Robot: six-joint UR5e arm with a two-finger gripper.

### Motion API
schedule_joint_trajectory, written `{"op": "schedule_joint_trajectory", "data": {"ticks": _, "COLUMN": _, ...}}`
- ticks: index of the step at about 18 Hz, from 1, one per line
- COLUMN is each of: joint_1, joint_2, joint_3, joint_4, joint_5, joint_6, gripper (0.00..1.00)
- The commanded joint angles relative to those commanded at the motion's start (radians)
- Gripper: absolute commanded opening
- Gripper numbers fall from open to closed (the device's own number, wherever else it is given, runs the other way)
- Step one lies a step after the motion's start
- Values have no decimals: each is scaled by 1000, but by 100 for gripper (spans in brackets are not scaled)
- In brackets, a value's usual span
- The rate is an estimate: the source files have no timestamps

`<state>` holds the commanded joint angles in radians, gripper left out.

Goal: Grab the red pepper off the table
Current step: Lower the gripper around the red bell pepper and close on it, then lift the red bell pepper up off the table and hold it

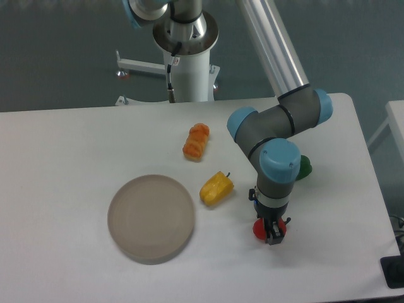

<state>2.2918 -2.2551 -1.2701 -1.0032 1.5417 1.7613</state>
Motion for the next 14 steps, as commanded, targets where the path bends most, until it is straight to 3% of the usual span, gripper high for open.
{"op": "schedule_joint_trajectory", "data": {"ticks": 2, "joint_1": 2, "joint_2": 21, "joint_3": -8, "joint_4": -9, "joint_5": -2, "joint_6": -51, "gripper": 52}}
{"op": "schedule_joint_trajectory", "data": {"ticks": 6, "joint_1": 2, "joint_2": 46, "joint_3": -2, "joint_4": -63, "joint_5": -2, "joint_6": -161, "gripper": 42}}
{"op": "schedule_joint_trajectory", "data": {"ticks": 9, "joint_1": 27, "joint_2": 101, "joint_3": -21, "joint_4": -80, "joint_5": -64, "joint_6": -294, "gripper": 40}}
{"op": "schedule_joint_trajectory", "data": {"ticks": 11, "joint_1": 77, "joint_2": 147, "joint_3": -29, "joint_4": -185, "joint_5": -101, "joint_6": -306, "gripper": 41}}
{"op": "schedule_joint_trajectory", "data": {"ticks": 14, "joint_1": 113, "joint_2": 169, "joint_3": 0, "joint_4": -326, "joint_5": -89, "joint_6": -307, "gripper": 41}}
